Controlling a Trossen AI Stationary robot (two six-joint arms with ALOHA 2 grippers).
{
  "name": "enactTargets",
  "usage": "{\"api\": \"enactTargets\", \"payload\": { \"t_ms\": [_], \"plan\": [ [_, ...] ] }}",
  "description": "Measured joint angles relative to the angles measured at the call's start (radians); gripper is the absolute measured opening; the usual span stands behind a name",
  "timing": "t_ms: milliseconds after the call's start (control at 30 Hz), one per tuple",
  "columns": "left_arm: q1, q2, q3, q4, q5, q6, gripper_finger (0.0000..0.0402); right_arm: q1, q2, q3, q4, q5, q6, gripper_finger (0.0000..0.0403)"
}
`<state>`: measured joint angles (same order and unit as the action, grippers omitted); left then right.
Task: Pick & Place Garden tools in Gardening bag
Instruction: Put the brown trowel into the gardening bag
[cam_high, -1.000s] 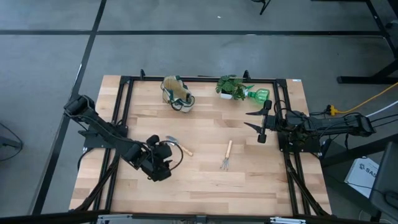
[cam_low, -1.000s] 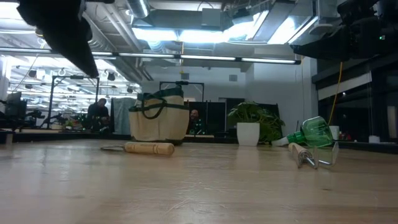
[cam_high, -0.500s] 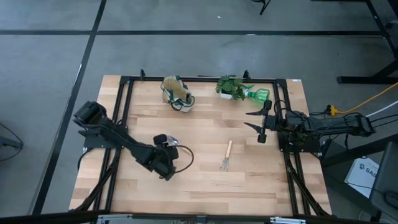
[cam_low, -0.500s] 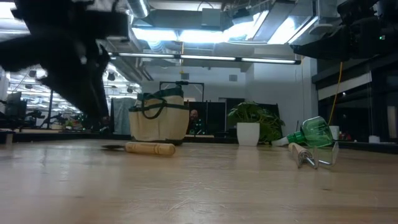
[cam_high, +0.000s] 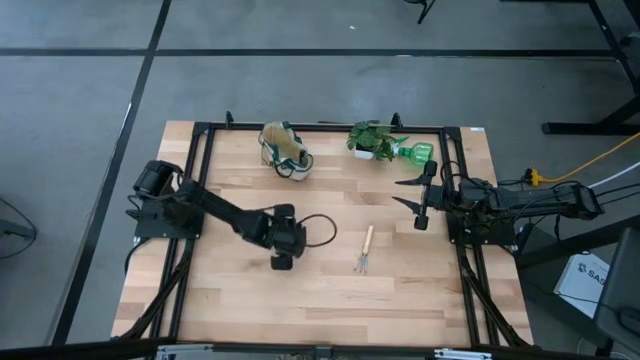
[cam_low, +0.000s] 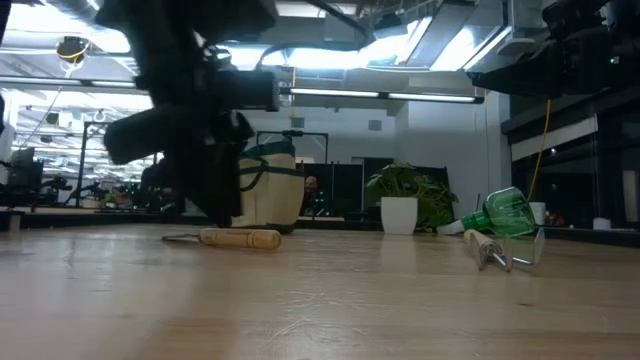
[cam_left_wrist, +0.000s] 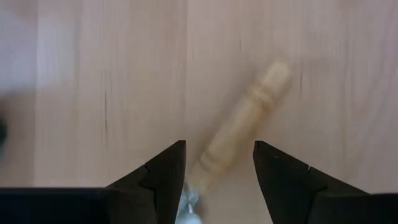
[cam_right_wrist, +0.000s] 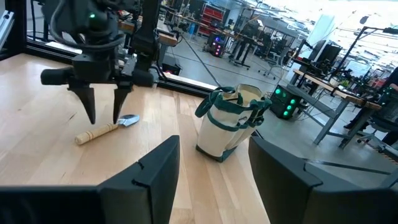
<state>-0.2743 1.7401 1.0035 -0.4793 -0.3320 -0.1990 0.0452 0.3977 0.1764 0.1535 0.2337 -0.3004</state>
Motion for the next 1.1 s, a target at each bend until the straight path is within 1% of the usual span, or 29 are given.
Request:
{"api": "enactTargets", "payload": {
  "t_ms": [167, 300, 467, 633, 767, 833, 900, 1100],
  "plan": [
    [0.055, 0.000, 0.000, 0.031, 0.106, 0.084, 0.0184, 0.000, 0.000, 0.000, 0.000, 0.000, 0.000, 0.0195],
    [0.079, 0.000, 0.000, 0.030, 0.144, 0.094, 0.0184, 0.000, 0.000, 0.000, 0.000, 0.000, 0.000, 0.0195],
    [0.083, 0.016, 0.000, 0.032, 0.145, 0.108, 0.0184, 0.000, 0.000, 0.000, 0.000, 0.000, 0.000, 0.0195],
    [0.065, 0.066, 0.002, 0.051, 0.142, 0.106, 0.0184, 0.000, 0.000, 0.000, 0.000, 0.000, 0.000, 0.0195],
    [0.054, 0.095, 0.004, 0.063, 0.126, 0.063, 0.0180, 0.000, 0.000, 0.000, 0.000, 0.000, 0.000, 0.0195],
    [0.052, 0.099, 0.005, 0.072, 0.121, 0.035, 0.0167, 0.000, 0.000, 0.000, 0.000, 0.000, 0.000, 0.0195],
    [0.052, 0.100, 0.004, 0.079, 0.123, 0.015, 0.0147, 0.000, 0.000, 0.000, 0.000, 0.000, 0.000, 0.0195],
    [0.052, 0.100, 0.002, 0.100, 0.142, 0.002, 0.0069, 0.000, 0.000, 0.000, 0.000, 0.000, 0.000, 0.0195]
  ]
}}
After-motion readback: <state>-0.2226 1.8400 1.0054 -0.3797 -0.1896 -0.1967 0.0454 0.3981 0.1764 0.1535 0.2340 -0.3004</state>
